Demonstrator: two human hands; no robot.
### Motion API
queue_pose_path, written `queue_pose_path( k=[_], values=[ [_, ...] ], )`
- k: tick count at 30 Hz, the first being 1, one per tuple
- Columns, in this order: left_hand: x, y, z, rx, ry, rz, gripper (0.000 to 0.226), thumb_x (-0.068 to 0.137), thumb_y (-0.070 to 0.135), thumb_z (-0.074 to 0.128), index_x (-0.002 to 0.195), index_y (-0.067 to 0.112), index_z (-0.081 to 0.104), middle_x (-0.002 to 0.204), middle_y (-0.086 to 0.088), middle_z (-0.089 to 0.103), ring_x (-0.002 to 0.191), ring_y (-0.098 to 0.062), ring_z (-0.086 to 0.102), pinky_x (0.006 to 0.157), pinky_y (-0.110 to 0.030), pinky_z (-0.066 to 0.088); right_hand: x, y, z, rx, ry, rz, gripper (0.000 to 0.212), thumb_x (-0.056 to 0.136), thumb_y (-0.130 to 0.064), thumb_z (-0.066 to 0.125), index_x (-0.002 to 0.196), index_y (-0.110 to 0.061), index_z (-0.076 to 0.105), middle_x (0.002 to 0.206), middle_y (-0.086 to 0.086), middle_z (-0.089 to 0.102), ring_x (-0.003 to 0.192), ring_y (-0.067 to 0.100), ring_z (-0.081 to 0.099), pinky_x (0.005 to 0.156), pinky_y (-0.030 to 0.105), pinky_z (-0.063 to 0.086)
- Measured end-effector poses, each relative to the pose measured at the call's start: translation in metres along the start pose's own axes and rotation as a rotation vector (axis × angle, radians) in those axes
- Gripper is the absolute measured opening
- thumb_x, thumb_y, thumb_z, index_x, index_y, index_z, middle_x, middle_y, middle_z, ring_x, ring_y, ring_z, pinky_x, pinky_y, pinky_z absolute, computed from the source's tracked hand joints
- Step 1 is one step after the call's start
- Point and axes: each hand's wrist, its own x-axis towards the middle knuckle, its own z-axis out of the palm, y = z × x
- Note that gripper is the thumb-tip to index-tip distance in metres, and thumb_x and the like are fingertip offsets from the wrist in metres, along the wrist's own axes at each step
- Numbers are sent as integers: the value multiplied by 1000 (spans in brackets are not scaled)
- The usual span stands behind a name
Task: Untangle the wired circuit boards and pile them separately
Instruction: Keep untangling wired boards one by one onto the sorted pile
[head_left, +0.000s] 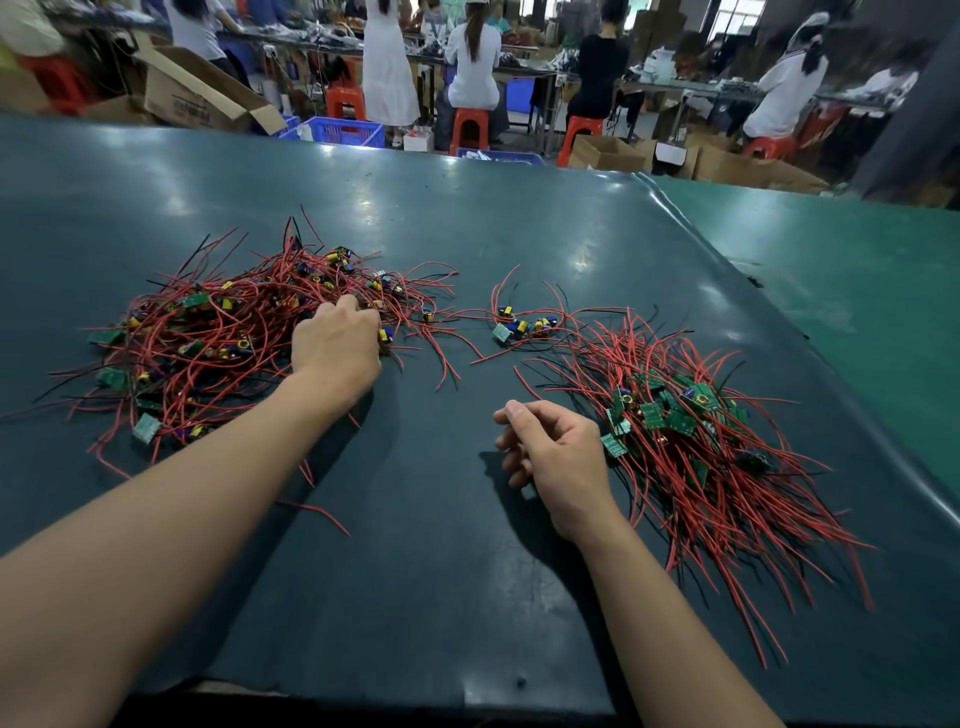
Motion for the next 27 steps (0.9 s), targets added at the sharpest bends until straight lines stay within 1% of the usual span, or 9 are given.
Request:
queue_pose_path(
  k=[2,8,12,15,18,20,23,25,27],
  values=[
    [-1,3,-4,-82,63,-48,20,90,19,64,109,12,66,108,-10,60,100,-34,58,67,-38,42,0,0,0,-6,-3,-3,21,98,-16,58,84,-6,70,61,2,63,48,12,53,42,24,44],
    [-10,11,-14,-224,81,-103,26,91,31,58,108,13,65,110,-10,58,96,-36,61,72,-40,46,0,0,-2,-8,-13,-6,21,98,-16,58,84,-6,71,62,3,63,49,13,54,42,23,44],
    [-19,21,-29,-429,479,-77,22,93,24,57,109,9,65,109,-12,60,83,-36,63,64,-39,46,1,0,-2,-2,-9,2,20,98,-16,59,84,-7,71,62,2,63,48,13,54,41,24,44],
    [-32,34,-37,-606,699,160,16,91,13,60,104,7,66,102,-9,62,84,-24,61,68,-32,48,2,-1,0,59,-10,9,18,98,-18,58,87,-8,69,63,0,63,45,12,52,38,23,42],
    [-65,56,-27,-833,607,420,17,87,3,67,103,2,69,105,-9,65,90,-14,57,77,-21,44,3,-6,1,233,-26,47,19,91,-33,61,95,-16,67,70,-1,66,44,10,55,36,21,43],
    [-87,68,-14,-860,482,529,20,85,3,70,105,2,71,108,-9,67,93,-19,62,80,-25,46,3,-7,-2,294,-38,48,29,81,-44,64,95,-20,69,76,0,67,50,11,59,39,22,46],
    [-105,77,-3,-752,406,656,24,86,8,69,110,4,70,112,-10,67,94,-29,65,85,-36,52,1,-5,-5,216,15,-13,22,87,-34,65,90,-14,72,77,3,68,59,13,60,43,24,49],
    [-108,78,-4,-733,458,594,28,87,13,70,114,8,69,119,-12,62,93,-28,63,85,-35,53,0,-6,-4,248,66,-47,17,93,-22,63,87,-9,72,73,3,69,54,13,60,40,21,47],
    [-111,78,-7,-783,551,411,32,84,18,76,113,9,67,122,-11,53,91,-23,59,84,-28,51,1,-8,-4,318,125,-44,14,93,-17,63,86,-9,72,75,3,70,52,13,62,40,19,46]
  ],
)
